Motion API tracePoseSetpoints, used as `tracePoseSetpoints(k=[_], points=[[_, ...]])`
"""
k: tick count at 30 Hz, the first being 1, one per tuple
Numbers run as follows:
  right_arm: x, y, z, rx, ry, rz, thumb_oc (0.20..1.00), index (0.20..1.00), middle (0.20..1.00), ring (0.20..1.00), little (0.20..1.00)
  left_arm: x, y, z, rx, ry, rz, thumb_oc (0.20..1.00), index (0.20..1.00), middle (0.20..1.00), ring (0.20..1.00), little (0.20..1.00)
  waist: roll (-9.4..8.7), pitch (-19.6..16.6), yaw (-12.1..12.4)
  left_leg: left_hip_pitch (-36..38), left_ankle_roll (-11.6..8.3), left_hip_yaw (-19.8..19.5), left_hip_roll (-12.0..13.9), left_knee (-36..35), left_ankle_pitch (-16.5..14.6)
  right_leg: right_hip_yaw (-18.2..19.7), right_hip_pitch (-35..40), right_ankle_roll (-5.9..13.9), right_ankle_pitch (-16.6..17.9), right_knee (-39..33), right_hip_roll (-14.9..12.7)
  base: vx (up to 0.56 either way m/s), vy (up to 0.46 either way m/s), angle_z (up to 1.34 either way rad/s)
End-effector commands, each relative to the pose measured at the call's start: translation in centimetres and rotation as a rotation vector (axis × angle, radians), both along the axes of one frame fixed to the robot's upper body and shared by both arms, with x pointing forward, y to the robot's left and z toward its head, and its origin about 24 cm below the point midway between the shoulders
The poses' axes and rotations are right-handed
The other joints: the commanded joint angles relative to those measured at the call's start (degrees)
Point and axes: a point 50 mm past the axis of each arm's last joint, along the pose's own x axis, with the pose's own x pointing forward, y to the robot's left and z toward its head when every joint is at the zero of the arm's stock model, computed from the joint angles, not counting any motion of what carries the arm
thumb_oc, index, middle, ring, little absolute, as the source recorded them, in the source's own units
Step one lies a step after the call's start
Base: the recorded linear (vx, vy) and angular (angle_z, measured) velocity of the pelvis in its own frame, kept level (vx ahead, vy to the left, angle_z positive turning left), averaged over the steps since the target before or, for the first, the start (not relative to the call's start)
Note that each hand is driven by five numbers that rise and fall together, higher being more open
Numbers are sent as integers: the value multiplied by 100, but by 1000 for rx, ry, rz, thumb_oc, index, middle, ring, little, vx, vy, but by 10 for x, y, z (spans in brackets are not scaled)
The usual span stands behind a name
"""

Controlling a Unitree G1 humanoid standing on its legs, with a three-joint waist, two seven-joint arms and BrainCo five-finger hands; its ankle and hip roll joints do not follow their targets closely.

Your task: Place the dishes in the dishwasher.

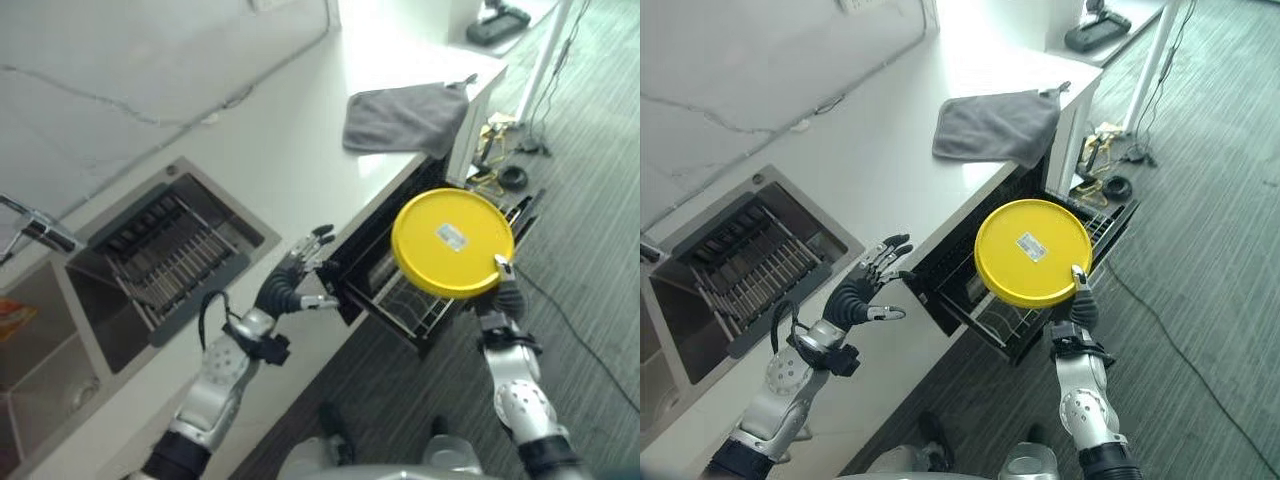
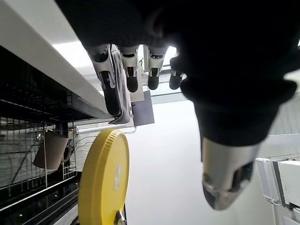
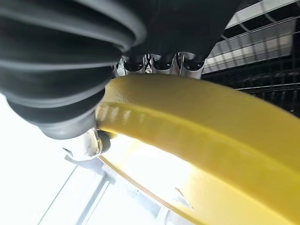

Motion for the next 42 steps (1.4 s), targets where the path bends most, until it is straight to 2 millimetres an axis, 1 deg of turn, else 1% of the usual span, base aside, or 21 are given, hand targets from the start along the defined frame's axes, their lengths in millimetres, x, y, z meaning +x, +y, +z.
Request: tracePoseSetpoints(k=[1, 6, 8, 9, 12, 13, 15, 16, 18, 19, 20, 22, 24, 25, 27, 30, 37, 41, 42], points=[[23, 2, 51, -15, -216, -21, 200, 200, 200, 200, 200, 9, -2, 29, 47, -163, -59, 1000, 1000, 1000, 1000, 1000, -230, 180, 113, 11, 10, -533, 137, 723, -833, -624, -633, 28, 93, 697, -440, -24, 48, 2], [31, -5, 62, -59, -211, -60, 200, 200, 200, 200, 200, 9, -10, 27, 62, -129, -123, 1000, 1000, 1000, 1000, 1000, -154, 327, 156, -64, 24, -561, 107, 774, -843, -628, -703, 49, 98, 766, -495, -9, 15, 0], [35, -8, 68, -85, -206, -88, 200, 200, 200, 200, 200, 11, -14, 22, 59, -72, -160, 1000, 1000, 1000, 1000, 1000, -130, 376, 171, -83, 33, -563, 97, 797, -854, -627, -718, 51, 98, 780, -504, 0, 0, 0], [40, -10, 74, -97, -209, -103, 200, 200, 200, 200, 200, 11, -18, 15, 93, -39, -197, 1000, 1000, 1000, 1000, 1000, -118, 424, 172, -105, 32, -570, 99, 819, -859, -619, -746, 50, 99, 806, -511, 0, 0, 0], [44, -13, 81, -103, -218, -112, 200, 200, 200, 200, 200, 10, -24, 6, 151, 5, -235, 1000, 1000, 1000, 1000, 1000, -110, 478, 173, -135, 25, -578, 105, 841, -860, -614, -773, 45, 103, 825, -515, -1, -1, 1], [47, -15, 89, -112, -236, -117, 200, 200, 200, 200, 200, 8, -27, -10, 208, 82, -263, 1000, 1000, 1000, 1000, 1000, -92, 553, 165, -161, 17, -582, 105, 848, -856, -596, -801, 39, 104, 836, -513, -6, -1, 4], [49, -16, 94, -112, -247, -119, 200, 200, 200, 200, 200, 7, -28, -21, 241, 127, -271, 1000, 1000, 1000, 1000, 1000, -85, 600, 158, -182, 13, -584, 110, 864, -859, -582, -831, 34, 99, 862, -515, -4, 0, 2], [52, -17, 101, -114, -259, -124, 200, 200, 200, 200, 200, 3, -28, -37, 304, 180, -281, 1000, 1000, 1000, 1000, 1000, -82, 658, 153, -210, 9, -584, 116, 891, -865, -562, -873, 21, 85, 906, -517, 0, 0, 0], [57, -19, 110, -125, -269, -124, 200, 200, 200, 200, 200, -2, -27, -58, 417, 225, -292, 1000, 1000, 1000, 1000, 1000, -85, 736, 131, -261, -2, -576, 132, 928, -864, -537, -941, 12, 66, 967, -520, 0, 0, 0], [58, -19, 110, -127, -269, -125, 200, 200, 200, 200, 200, -2, -27, -59, 423, 219, -291, 1000, 1000, 1000, 1000, 1000, -82, 743, 131, -264, -1, -573, 133, 932, -865, -534, -948, 11, 63, 974, -522, 0, 0, 0], [61, -20, 115, -146, -266, -131, 200, 200, 200, 200, 200, -5, -26, -67, 529, 191, -292, 1000, 1000, 1000, 1000, 1000, -79, 784, 117, -286, -8, -568, 140, 939, -860, -517, -991, 13, 51, 1015, -524, -11, 10, -5], [68, -21, 124, -182, -261, -134, 200, 200, 200, 200, 200, -5, -21, -80, 618, 211, -271, 1000, 1000, 1000, 1000, 1000, -90, 858, 94, -338, -33, -553, 158, 952, -836, -486, -1059, 17, 33, 1066, -523, -11, 13, -4], [70, -24, 127, -202, -249, -144, 200, 200, 200, 200, 200, -3, -16, -85, 669, 227, -252, 1000, 1000, 1000, 1000, 1000, -99, 910, 67, -387, -67, -579, 178, 959, -822, -455, -1139, 36, 15, 1138, -516, -12, 9, -5], [73, -26, 132, -212, -240, -162, 200, 200, 200, 200, 200, -2, -15, -87, 687, 234, -245, 1000, 1000, 1000, 1000, 1000, -104, 939, 76, -404, -58, -577, 166, 960, -818, -447, -1161, 29, 9, 1147, -517, -31, 11, -4], [82, -26, 140, -263, -223, -191, 200, 200, 200, 200, 200, 2, -12, -92, 709, 248, -227, 1000, 1000, 1000, 1000, 1000, -100, 1012, 87, -450, -52, -576, 185, 993, -827, -433, -1229, 18, -18, 1215, -518, -17, 5, 0], [96, -29, 151, -338, -168, -237, 200, 200, 200, 200, 200, 7, -14, -102, 749, 269, -219, 1000, 1000, 1000, 1000, 1000, -83, 1077, 137, -514, -51, -620, 167, 992, -820, -433, -1306, 22, -30, 1270, -523, 0, 0, 0], [110, -28, 163, -519, -86, -300, 200, 200, 200, 200, 200, 10, -14, -119, 806, 314, -193, 1000, 1000, 1000, 1000, 1000, -134, 1234, 230, -706, -66, -696, 165, 998, -746, -449, -1507, 32, -9, 1386, -523, -15, -2, 0], [116, -27, 173, -731, -74, -359, 200, 200, 200, 200, 200, 12, -11, -128, 803, 374, -132, 1000, 1000, 1000, 1000, 1000, -156, 1304, 297, -855, -69, -754, 150, 961, -701, -450, -1683, 56, 6, 1447, -523, -35, 22, -1], [119, -25, 180, -824, -82, -384, 200, 200, 200, 200, 200, 13, -11, -133, 793, 402, -113, 1000, 1000, 1000, 1000, 1000, -144, 1305, 342, -974, -76, -786, 145, 935, -659, -453, -1818, 53, 2, 1512, -520, -63, 64, -4]])
